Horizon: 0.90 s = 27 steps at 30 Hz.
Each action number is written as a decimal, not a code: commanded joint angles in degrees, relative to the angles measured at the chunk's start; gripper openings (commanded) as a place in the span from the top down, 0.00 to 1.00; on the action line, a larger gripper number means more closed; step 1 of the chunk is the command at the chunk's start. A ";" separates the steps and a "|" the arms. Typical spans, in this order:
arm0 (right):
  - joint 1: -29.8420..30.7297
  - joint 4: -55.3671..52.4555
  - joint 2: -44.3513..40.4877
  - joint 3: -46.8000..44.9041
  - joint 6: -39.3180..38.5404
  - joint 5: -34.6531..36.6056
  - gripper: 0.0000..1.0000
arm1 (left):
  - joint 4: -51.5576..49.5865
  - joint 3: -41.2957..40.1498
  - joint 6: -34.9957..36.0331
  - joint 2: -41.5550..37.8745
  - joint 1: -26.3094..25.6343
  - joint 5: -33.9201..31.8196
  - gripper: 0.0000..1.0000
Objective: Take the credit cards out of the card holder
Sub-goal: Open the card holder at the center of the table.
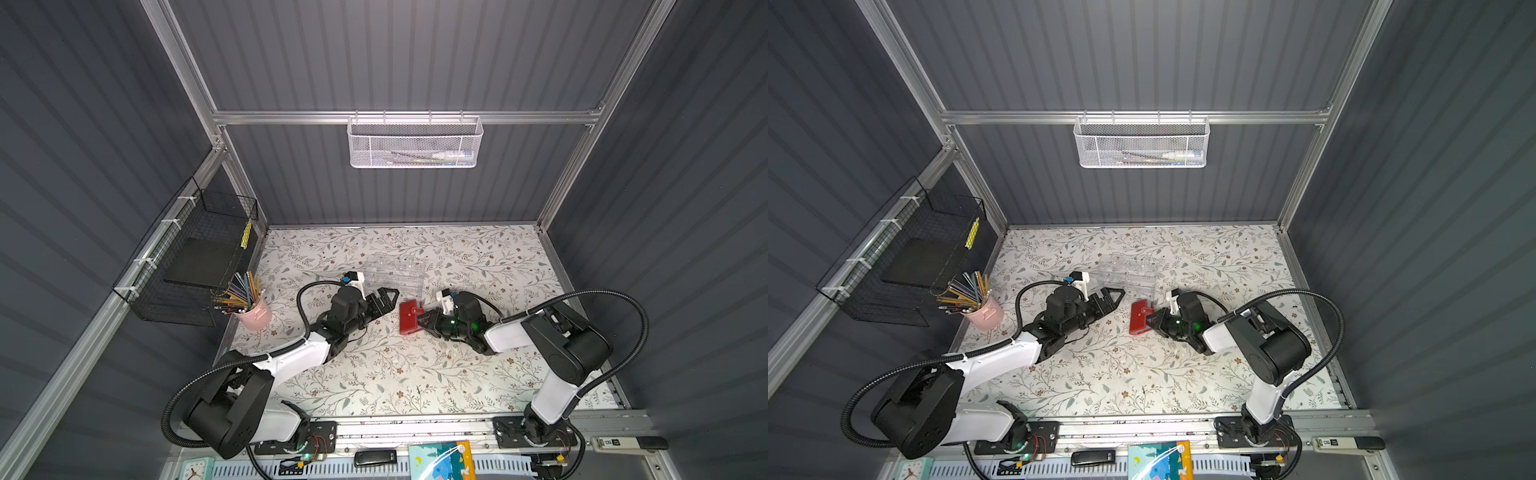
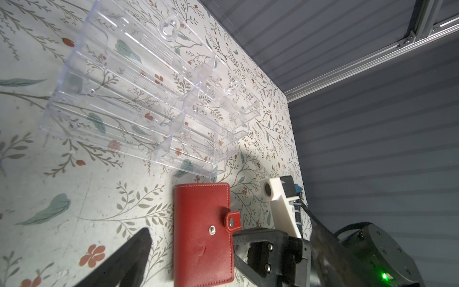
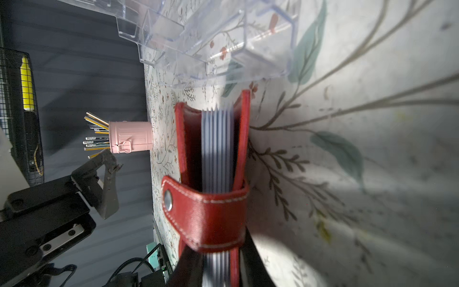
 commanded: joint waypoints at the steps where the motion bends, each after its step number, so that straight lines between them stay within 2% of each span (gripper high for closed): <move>1: -1.96 -3.53 1.05 3.25 -2.70 1.26 1.00 | -0.45 0.54 1.71 0.34 0.12 -0.22 0.00; 11: -5.16 -8.19 4.11 9.66 -4.86 -2.22 0.99 | -1.08 1.60 2.76 1.52 0.15 0.00 0.00; 18: -3.99 -7.55 3.18 7.05 -4.47 -1.97 0.97 | -0.82 1.57 2.91 2.99 0.17 1.06 0.00; 21: -2.84 -7.28 3.09 5.45 -4.73 -1.17 0.90 | 0.18 1.46 2.66 4.58 0.12 2.49 0.00; 27: -2.53 -8.69 2.71 4.36 -5.83 0.43 0.67 | 1.22 1.46 2.20 8.29 0.05 5.53 0.00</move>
